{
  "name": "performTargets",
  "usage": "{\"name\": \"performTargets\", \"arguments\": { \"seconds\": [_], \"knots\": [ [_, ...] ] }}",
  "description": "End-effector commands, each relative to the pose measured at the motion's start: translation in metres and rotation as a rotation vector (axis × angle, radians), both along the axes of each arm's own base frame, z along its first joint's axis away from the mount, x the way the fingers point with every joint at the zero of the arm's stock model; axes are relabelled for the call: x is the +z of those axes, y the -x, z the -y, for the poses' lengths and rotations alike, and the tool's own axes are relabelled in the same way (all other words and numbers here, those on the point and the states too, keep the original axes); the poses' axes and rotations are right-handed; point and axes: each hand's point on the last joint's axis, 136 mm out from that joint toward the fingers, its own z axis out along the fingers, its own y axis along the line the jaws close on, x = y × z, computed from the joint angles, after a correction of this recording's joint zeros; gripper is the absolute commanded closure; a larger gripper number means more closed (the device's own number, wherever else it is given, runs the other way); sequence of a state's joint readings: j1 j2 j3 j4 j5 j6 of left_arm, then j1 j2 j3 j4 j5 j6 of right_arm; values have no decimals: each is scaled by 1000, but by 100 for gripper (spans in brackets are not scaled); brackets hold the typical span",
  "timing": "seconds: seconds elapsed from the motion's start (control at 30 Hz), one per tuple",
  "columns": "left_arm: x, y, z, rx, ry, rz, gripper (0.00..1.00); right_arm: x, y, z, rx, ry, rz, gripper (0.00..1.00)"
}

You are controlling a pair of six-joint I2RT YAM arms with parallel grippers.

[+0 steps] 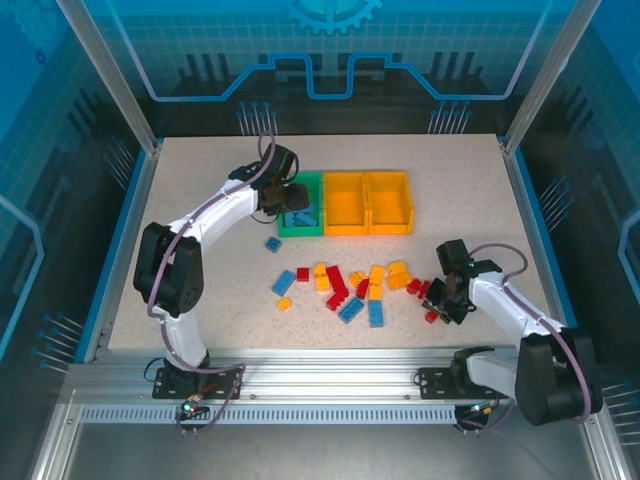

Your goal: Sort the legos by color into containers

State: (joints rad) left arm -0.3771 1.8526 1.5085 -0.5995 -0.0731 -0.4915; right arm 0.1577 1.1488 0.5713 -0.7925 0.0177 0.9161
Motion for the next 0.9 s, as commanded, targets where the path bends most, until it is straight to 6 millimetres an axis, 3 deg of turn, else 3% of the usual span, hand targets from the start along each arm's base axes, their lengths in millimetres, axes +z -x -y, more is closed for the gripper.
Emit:
{"name": "performTargets", "arguments": {
  "seconds": [0.0, 0.07, 0.2, 0.3, 0.43, 0.6, 0.7, 0.87],
  "knots": [
    [6, 10, -12, 32, -26, 10, 36, 29, -5, 1, 49, 48, 41, 78],
    [1, 17, -20, 63, -28, -11, 31, 44, -12, -1, 79, 58, 74, 79],
    [-2, 35, -35, 121, -14, -19, 14, 89, -47, -14, 168, 46, 253, 81],
    [-5, 51, -48, 145, -37, -19, 5, 119, -84, -27, 238, 19, 378, 80],
    [-20, 74, -57, 159, -65, -80, 1, 136, -141, -61, 409, -15, 425, 80],
    [-39, 99, -54, 199, -7, -168, 1, 134, -212, -71, 499, 102, 407, 82],
    [-46, 113, -53, 215, 4, -195, 1, 125, -244, -74, 506, 119, 369, 83],
    [-58, 133, -46, 150, 3, -220, 1, 98, -278, -79, 507, 112, 301, 82]
  ]
}}
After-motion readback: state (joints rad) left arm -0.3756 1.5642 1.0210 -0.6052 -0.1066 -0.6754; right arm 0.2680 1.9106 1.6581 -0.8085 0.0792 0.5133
